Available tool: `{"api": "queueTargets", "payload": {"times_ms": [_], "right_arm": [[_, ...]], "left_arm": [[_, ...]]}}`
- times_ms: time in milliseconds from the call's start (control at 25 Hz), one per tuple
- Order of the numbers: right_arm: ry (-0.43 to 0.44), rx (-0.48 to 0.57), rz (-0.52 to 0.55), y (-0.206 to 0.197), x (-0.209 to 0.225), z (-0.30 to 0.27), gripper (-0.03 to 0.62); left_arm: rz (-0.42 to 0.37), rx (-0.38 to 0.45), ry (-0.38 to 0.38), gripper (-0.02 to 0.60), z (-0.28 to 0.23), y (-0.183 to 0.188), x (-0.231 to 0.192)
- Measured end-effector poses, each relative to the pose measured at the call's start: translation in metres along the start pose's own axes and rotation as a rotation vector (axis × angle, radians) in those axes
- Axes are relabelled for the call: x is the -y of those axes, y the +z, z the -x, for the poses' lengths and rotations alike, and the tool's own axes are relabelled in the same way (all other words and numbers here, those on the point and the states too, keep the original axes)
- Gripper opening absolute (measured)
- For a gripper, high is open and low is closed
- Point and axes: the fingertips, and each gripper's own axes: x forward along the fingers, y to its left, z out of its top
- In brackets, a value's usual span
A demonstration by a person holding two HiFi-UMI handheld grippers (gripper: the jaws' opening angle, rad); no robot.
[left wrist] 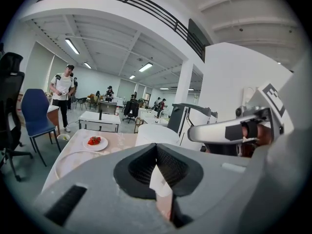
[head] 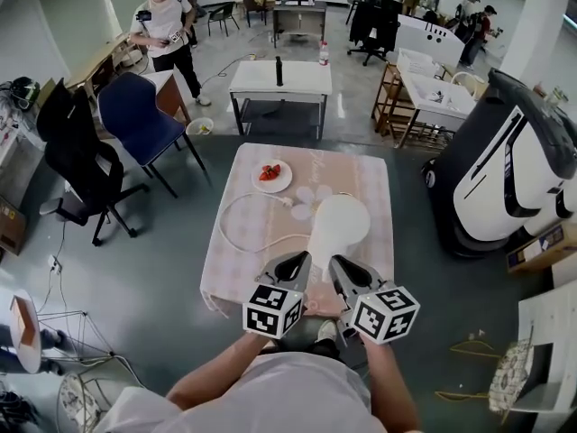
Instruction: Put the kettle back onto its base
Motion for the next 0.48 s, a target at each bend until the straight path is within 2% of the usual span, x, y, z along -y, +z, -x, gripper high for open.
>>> {"api": "queueTargets", "payload": {"times_ms": [200,480], "right_arm": [[-0.046,-0.017,0.060,-0.010,-0.019,-0.010,0.005],[-0.084,-0.006,0.084,-0.019,-0.038,-0.019,0.005]], "left_arm": [[-0.009,-0.007,-0.016,0.003,0.016,-0.004,-0.011],[-0.016,-0.025,-0.042,0.003,0.033,-0.010,-0.024]]}}
